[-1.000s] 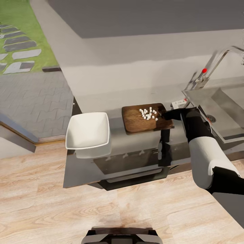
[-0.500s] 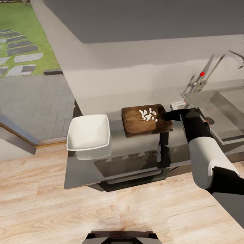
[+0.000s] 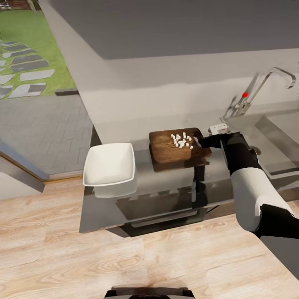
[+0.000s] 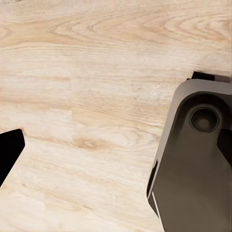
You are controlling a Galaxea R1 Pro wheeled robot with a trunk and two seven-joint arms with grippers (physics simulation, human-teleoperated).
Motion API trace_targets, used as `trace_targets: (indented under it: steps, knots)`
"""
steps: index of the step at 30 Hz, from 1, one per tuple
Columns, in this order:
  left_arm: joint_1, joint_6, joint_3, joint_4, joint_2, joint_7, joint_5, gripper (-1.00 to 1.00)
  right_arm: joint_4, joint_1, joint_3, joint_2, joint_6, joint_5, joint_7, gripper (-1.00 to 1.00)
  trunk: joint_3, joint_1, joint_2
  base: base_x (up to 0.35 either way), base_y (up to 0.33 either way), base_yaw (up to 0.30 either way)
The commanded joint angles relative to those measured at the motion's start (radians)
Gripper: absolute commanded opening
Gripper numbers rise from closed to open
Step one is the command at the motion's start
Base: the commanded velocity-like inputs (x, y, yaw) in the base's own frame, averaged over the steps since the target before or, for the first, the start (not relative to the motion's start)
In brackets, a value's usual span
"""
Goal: In the kitchen, take the Vidalia onion out of the sink, dice it on the chopping board with the paring knife, put the diced onion into the bowl on the countertop, then place both the paring knife and the chopping board into the sink.
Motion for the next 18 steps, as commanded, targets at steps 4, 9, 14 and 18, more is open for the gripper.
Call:
trace_targets:
  steps: [4, 9, 14, 18]
  knots:
    - [-0.002, -0.006, -0.008, 0.004, -0.001, 0.001, 0.008, 1.00, -0.001, 0.000, -0.003, 0.000, 0.002, 0.010, 0.010, -1.00, 0.005, 0.001, -0.002, 0.000, 0.000, 0.000]
    - [-0.002, -0.006, -0.008, 0.004, -0.001, 0.001, 0.008, 1.00, -0.001, -0.001, -0.003, 0.000, 0.002, 0.010, 0.009, -1.00, 0.013, 0.001, -0.002, 0.000, 0.000, 0.000]
    - [-0.002, -0.006, -0.008, 0.004, -0.001, 0.001, 0.008, 1.00, -0.001, -0.001, -0.003, 0.000, 0.002, 0.010, 0.009, -1.00, 0.021, 0.001, -0.002, 0.000, 0.000, 0.000]
    - [-0.002, -0.006, -0.008, 0.004, -0.001, 0.001, 0.008, 1.00, -0.001, 0.000, -0.003, 0.000, 0.002, 0.009, 0.009, -1.00, 0.027, 0.001, -0.002, 0.000, 0.000, 0.000]
